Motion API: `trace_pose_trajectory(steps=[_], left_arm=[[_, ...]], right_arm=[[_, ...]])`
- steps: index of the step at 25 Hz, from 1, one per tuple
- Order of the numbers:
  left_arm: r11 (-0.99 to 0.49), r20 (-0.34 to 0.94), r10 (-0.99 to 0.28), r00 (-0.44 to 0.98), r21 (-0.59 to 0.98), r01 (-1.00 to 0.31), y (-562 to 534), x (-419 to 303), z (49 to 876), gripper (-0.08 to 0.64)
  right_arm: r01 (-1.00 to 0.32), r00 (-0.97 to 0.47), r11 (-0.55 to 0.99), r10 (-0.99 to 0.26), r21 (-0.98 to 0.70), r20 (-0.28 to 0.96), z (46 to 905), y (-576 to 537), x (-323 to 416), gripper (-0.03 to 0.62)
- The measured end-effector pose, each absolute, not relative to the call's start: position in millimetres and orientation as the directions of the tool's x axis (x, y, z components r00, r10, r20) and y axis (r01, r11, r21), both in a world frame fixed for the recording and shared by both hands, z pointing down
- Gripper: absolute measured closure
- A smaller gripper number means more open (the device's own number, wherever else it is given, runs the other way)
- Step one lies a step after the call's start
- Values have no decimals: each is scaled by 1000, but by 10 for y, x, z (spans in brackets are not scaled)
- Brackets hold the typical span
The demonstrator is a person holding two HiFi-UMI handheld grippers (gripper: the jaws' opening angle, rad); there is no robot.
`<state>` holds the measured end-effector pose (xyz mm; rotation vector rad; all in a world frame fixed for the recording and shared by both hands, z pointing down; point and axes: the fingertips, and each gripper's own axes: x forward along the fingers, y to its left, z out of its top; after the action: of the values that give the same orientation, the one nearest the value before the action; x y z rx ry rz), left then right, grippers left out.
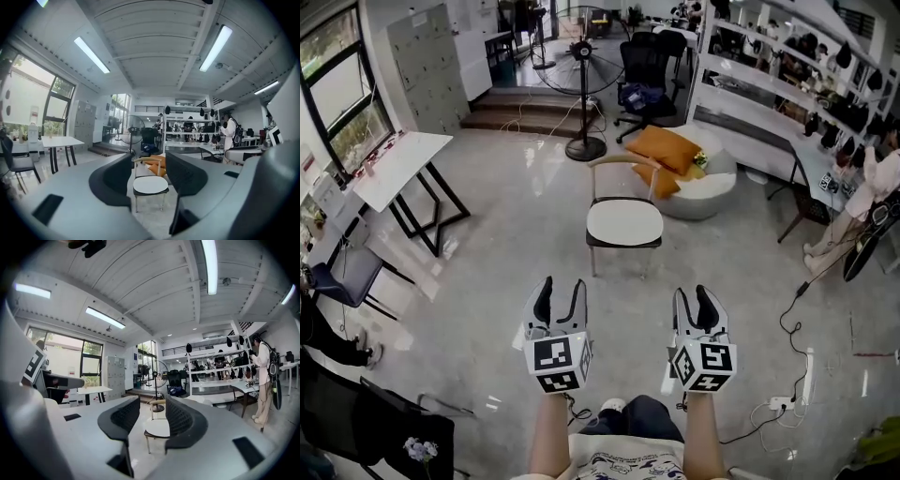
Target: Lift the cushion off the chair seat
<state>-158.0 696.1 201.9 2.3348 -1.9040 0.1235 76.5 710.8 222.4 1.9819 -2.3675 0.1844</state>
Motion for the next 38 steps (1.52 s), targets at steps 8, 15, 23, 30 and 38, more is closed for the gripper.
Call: trace_pose_trajectory(steps=[8, 15, 23, 30, 38], left_arm=[[-211, 187, -958, 217, 53, -976, 6618, -1554, 2195, 313], [-192, 197, -960, 199, 54, -980, 6117, -1465, 2278, 313], [-168, 190, -966, 174, 45, -985, 5137, -1225, 2267, 313], [-130, 177, -975, 134, 35, -991, 4222, -1049, 2101, 313], [-73, 158, -984, 81, 53, -996, 3324, -842, 2041, 313]], right_arm=[[-982, -182, 172, -973, -75, 143, 2364, 6767, 724, 368], [-982, -181, 170, -973, -84, 146, 2440, 6234, 893, 353], [-976, -206, 195, -970, -97, 130, 2415, 5176, 1147, 353], [-966, -246, 235, -963, -105, 112, 2254, 4121, 1336, 353], [-954, -293, 284, -952, -98, 86, 2131, 3115, 1579, 353]])
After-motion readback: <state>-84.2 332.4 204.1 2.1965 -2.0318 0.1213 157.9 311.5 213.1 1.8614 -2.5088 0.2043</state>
